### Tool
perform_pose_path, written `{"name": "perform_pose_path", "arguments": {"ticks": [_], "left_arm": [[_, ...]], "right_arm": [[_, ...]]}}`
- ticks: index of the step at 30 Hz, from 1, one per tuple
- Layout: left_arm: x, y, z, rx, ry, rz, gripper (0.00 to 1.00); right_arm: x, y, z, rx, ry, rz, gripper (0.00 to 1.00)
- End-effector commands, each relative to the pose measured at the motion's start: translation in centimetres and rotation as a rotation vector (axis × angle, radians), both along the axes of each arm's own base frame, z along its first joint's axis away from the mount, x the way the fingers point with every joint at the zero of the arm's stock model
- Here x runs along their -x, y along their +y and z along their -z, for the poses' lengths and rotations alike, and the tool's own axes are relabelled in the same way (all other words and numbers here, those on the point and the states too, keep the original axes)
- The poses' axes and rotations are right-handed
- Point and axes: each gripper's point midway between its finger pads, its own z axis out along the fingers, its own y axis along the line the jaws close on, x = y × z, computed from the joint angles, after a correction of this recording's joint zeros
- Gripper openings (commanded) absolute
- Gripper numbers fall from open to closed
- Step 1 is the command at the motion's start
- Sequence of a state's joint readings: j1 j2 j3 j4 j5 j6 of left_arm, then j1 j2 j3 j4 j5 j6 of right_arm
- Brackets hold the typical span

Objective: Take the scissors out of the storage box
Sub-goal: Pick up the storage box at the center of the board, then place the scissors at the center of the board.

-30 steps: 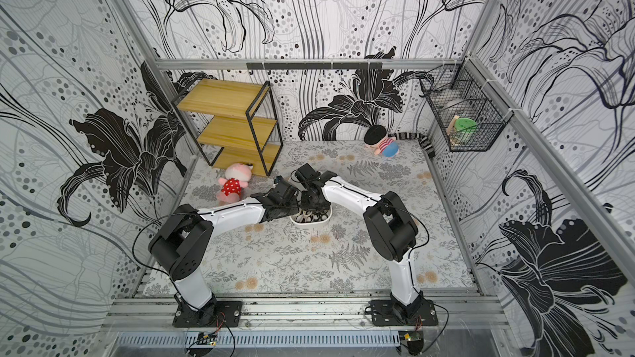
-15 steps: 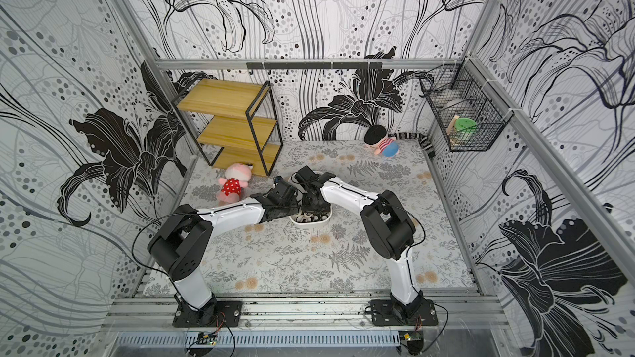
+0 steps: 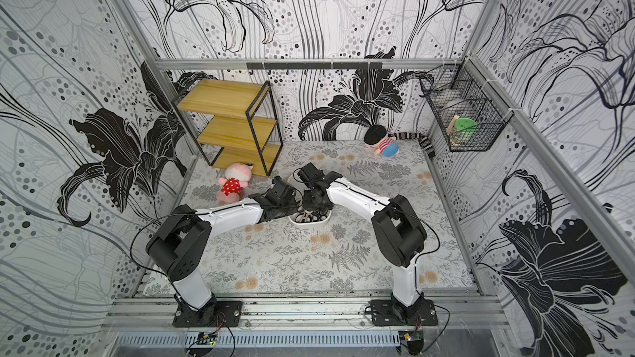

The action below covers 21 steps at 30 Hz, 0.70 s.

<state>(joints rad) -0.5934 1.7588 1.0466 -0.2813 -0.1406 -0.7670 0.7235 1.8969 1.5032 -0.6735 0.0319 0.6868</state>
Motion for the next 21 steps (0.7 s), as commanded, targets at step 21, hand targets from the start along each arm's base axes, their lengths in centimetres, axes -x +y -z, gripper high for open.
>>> {"name": "perform_pose_path", "arguments": {"ticks": [21], "left_arm": [[-1.3,5.9,-1.7,-0.133,-0.019,-0.002,0.0]], "right_arm": [[-5.7,-11.4,-5.7,0.259,-0.25,-0.055,0.0]]}}
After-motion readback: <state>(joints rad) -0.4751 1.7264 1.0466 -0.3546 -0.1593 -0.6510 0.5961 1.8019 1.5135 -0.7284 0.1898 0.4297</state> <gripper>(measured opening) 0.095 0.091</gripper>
